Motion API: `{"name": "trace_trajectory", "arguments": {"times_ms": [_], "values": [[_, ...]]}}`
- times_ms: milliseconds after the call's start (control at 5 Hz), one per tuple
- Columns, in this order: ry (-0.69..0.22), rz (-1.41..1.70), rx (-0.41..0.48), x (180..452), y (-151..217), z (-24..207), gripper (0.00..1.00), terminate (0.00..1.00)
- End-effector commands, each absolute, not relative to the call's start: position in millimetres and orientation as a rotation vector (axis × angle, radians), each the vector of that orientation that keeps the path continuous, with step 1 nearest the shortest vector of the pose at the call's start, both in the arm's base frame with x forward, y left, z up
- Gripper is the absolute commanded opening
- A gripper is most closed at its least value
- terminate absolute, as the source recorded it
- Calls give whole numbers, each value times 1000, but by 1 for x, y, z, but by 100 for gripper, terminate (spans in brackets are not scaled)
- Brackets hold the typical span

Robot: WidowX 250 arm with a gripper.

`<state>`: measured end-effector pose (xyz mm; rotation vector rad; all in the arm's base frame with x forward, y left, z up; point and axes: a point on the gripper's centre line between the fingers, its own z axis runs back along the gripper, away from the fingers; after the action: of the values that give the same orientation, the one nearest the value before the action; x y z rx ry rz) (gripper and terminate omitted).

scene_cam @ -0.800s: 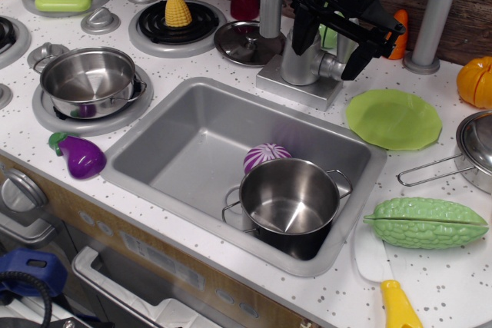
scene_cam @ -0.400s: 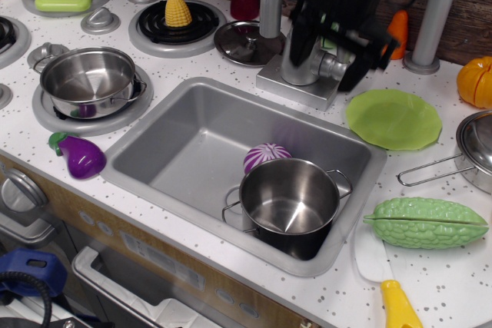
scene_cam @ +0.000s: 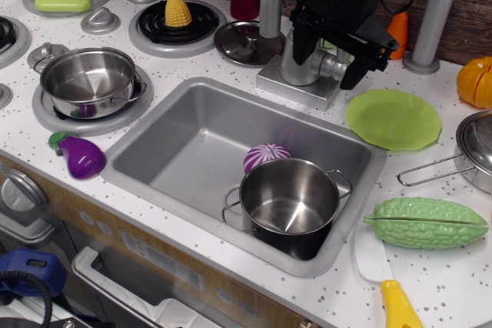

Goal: Turn lever vertical to front

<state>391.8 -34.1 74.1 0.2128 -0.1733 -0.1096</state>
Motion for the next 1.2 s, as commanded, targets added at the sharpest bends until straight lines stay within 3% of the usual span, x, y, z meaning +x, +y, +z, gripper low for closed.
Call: {"name": "trace_trajectory", "arguments": {"times_ms": [0, 1000], "values": [[-324, -145, 178, 415, -33, 126, 100, 0], [-425, -158, 161, 449, -32, 118, 100, 0]]}}
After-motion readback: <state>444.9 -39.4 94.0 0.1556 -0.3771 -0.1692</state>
